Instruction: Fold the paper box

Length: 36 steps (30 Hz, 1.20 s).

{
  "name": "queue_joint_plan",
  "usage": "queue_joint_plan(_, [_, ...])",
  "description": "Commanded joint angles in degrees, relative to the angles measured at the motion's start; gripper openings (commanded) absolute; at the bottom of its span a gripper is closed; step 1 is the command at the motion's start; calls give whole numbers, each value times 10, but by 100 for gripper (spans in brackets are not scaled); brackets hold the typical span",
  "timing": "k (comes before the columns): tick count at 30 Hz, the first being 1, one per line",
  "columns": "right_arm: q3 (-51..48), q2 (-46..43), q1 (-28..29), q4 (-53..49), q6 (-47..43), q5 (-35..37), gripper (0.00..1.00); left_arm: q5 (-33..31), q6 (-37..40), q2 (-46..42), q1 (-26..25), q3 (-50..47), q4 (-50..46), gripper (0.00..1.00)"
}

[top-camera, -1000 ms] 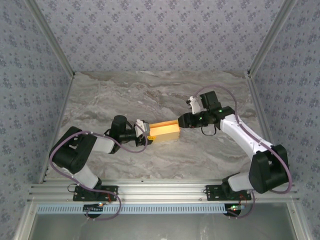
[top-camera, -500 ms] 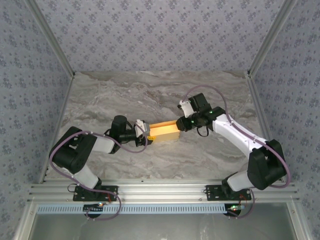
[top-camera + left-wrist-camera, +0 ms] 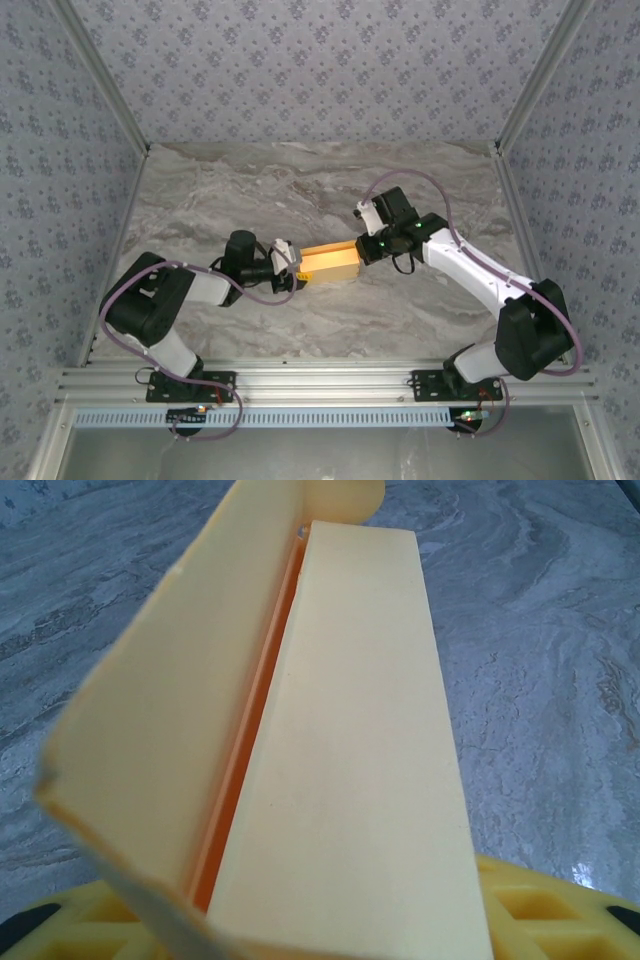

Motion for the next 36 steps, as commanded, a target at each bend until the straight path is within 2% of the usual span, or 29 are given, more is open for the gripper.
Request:
queue_joint_plan(1, [7, 1, 4, -7, 30, 12, 5, -3, 6, 6, -3, 15, -8, 53])
queue_joint_plan(14, [-6, -4, 28, 24, 139, 39, 3, -10, -4, 12, -5, 19, -3, 53])
queue_joint_plan(22, [-26, -10, 59, 29, 153, 106, 3, -25, -19, 15, -6, 21, 4, 53])
queue_joint_plan(26, [-58, -29, 85, 52, 200, 164, 3, -38, -49, 15, -1, 28, 9, 54])
queue_joint_plan(36, [-83, -50, 127, 81, 253, 245, 3, -111, -117, -13, 2, 6, 52, 68])
